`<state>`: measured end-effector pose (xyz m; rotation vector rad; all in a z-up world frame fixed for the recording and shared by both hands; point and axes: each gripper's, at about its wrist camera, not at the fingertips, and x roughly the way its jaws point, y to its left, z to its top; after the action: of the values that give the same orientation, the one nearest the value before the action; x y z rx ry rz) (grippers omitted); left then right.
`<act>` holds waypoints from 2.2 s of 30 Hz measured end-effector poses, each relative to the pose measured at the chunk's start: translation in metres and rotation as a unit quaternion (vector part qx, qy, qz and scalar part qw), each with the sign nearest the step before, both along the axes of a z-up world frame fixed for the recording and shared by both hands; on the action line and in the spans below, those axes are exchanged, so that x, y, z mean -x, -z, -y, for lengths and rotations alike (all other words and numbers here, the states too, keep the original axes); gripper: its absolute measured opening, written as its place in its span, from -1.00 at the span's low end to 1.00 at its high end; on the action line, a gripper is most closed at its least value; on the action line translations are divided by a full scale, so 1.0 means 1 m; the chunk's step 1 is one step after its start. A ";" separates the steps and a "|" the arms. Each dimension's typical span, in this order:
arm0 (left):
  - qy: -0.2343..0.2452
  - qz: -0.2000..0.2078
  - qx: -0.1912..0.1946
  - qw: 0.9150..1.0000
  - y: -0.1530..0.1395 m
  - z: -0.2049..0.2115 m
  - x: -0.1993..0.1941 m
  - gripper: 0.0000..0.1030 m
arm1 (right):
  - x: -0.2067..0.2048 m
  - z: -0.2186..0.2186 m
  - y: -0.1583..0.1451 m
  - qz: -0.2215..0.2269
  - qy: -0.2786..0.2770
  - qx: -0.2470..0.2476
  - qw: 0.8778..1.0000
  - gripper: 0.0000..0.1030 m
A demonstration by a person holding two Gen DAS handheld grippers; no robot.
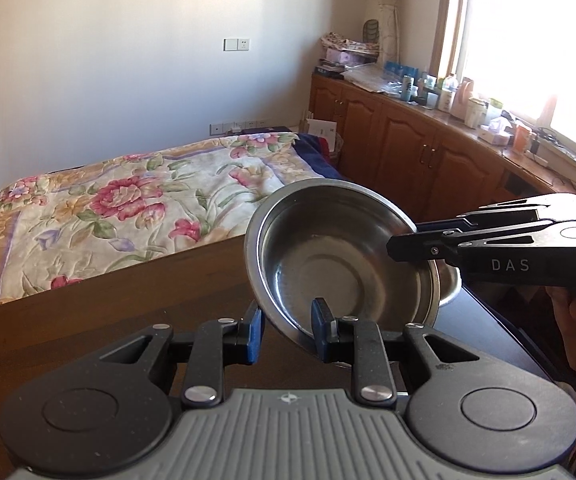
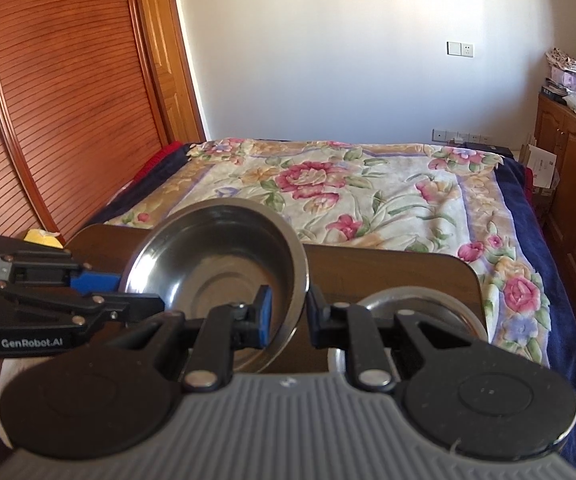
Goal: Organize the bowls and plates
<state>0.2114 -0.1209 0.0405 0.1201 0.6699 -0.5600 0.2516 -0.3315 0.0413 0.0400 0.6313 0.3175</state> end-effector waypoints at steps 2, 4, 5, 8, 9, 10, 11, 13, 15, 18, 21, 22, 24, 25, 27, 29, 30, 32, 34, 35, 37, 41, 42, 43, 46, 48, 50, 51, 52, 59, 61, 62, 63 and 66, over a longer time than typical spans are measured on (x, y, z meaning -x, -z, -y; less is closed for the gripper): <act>0.002 -0.001 0.001 1.000 0.000 -0.001 0.004 -0.46 | 0.006 -0.001 -0.001 0.001 0.000 0.002 1.000 -0.60; 0.003 -0.003 0.002 1.000 0.001 -0.002 0.009 -0.46 | 0.010 -0.001 -0.001 0.001 -0.001 0.001 1.000 -0.60; 0.004 -0.004 0.002 1.000 0.002 -0.003 0.011 -0.46 | 0.012 0.000 -0.001 0.001 -0.001 0.001 1.000 -0.60; 0.004 -0.002 0.005 1.000 0.002 -0.005 0.019 -0.46 | 0.019 -0.001 -0.001 -0.001 -0.003 0.001 1.000 -0.61; 0.005 -0.003 0.008 1.000 0.001 -0.005 0.022 -0.46 | 0.020 -0.001 -0.001 -0.002 -0.003 0.001 1.000 -0.62; 0.006 -0.003 0.010 1.000 0.001 -0.006 0.025 -0.46 | 0.022 -0.001 0.000 -0.003 -0.003 0.002 1.000 -0.62; 0.007 -0.003 0.012 1.000 0.000 -0.007 0.027 -0.46 | 0.025 -0.001 0.000 -0.003 -0.003 0.004 1.000 -0.62; 0.009 -0.002 0.014 1.000 -0.001 -0.009 0.034 -0.46 | 0.031 -0.001 -0.001 -0.003 -0.003 0.004 1.000 -0.62; 0.011 0.000 0.015 1.000 -0.002 -0.010 0.041 -0.46 | 0.036 0.000 -0.001 -0.004 -0.002 0.001 1.000 -0.62; 0.013 0.001 0.015 1.000 -0.002 -0.014 0.052 -0.46 | 0.045 -0.001 -0.001 -0.005 -0.003 -0.003 1.000 -0.62; 0.014 0.000 0.015 1.000 -0.001 -0.019 0.064 -0.46 | 0.055 -0.002 0.000 -0.005 -0.004 -0.009 1.000 -0.62; 0.013 -0.002 0.015 1.000 0.000 -0.021 0.068 -0.46 | 0.059 -0.003 0.001 -0.005 -0.005 -0.012 1.000 -0.62; 0.012 -0.005 0.016 1.000 0.002 -0.024 0.075 -0.46 | 0.066 -0.005 0.004 -0.007 -0.006 -0.018 1.000 -0.62; 0.012 -0.005 0.015 1.000 0.003 -0.025 0.079 -0.46 | 0.069 -0.006 0.006 -0.008 -0.008 -0.019 1.000 -0.62; 0.013 -0.005 0.016 1.000 0.005 -0.028 0.085 -0.46 | 0.076 -0.008 0.009 -0.010 -0.009 -0.021 1.000 -0.62; 0.015 0.002 0.020 1.000 0.007 -0.033 0.094 -0.46 | 0.084 -0.010 0.010 -0.009 -0.011 -0.026 1.000 -0.62; 0.015 0.007 0.025 1.000 0.009 -0.037 0.098 -0.46 | 0.088 -0.010 0.011 -0.008 -0.011 -0.030 0.999 -0.62; 0.010 0.008 0.033 0.999 0.015 -0.043 0.105 -0.46 | 0.095 -0.010 0.014 -0.006 -0.012 -0.042 0.999 -0.62; 0.006 0.004 0.033 0.999 0.023 -0.047 0.110 -0.46 | 0.100 -0.010 0.019 -0.008 -0.016 -0.054 0.998 -0.62; 0.005 0.001 0.031 1.000 0.027 -0.048 0.112 -0.46 | 0.101 -0.011 0.021 -0.009 -0.017 -0.055 0.998 -0.62; 0.003 -0.002 0.031 1.000 0.033 -0.051 0.114 -0.46 | 0.104 -0.013 0.027 -0.012 -0.022 -0.060 0.998 -0.62; -0.005 -0.003 0.038 0.999 0.036 -0.057 0.115 -0.46 | 0.111 -0.018 0.033 -0.010 -0.027 -0.060 0.998 -0.62; -0.007 0.000 0.037 0.999 0.036 -0.057 0.117 -0.46 | 0.113 -0.019 0.034 -0.009 -0.027 -0.060 0.998 -0.62; -0.008 0.003 0.034 0.999 0.037 -0.057 0.117 -0.46 | 0.114 -0.020 0.035 -0.008 -0.028 -0.059 0.998 -0.62; -0.010 0.009 0.036 0.999 0.039 -0.060 0.122 -0.46 | 0.117 -0.022 0.035 -0.005 -0.030 -0.064 0.997 -0.62; -0.013 0.005 0.040 0.999 0.042 -0.061 0.122 -0.46 | 0.120 -0.022 0.036 0.000 -0.030 -0.067 0.997 -0.62; -0.016 0.001 0.042 0.999 0.046 -0.060 0.123 -0.46 | 0.123 -0.022 0.039 0.002 -0.029 -0.071 0.997 -0.62; -0.016 -0.002 0.041 0.999 0.048 -0.060 0.124 -0.46 | 0.123 -0.021 0.040 0.002 -0.029 -0.074 0.997 -0.62; -0.015 -0.003 0.039 0.999 0.050 -0.058 0.123 -0.46 | 0.124 -0.021 0.041 0.002 -0.028 -0.077 0.997 -0.62; -0.016 -0.001 0.026 1.000 0.058 -0.055 0.122 -0.46 | 0.128 -0.026 0.048 0.012 -0.028 -0.057 0.998 -0.62; -0.015 -0.002 0.025 1.000 0.059 -0.055 0.122 -0.46 | 0.127 -0.026 0.049 0.011 -0.027 -0.058 0.998 -0.62; -0.014 -0.002 0.024 1.000 0.060 -0.055 0.122 -0.46 | 0.126 -0.025 0.050 0.011 -0.027 -0.058 0.998 -0.62; -0.013 -0.002 0.023 1.000 0.060 -0.055 0.122 -0.46 | 0.126 -0.025 0.050 0.010 -0.026 -0.057 0.998 -0.62; -0.013 -0.001 0.021 1.000 0.062 -0.055 0.123 -0.46 | 0.125 -0.026 0.053 0.010 -0.022 -0.049 0.999 -0.67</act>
<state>0.0888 -0.0659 -0.0211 0.0712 0.6596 -0.5488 0.1265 -0.3056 -0.0114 0.1169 0.5976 0.3908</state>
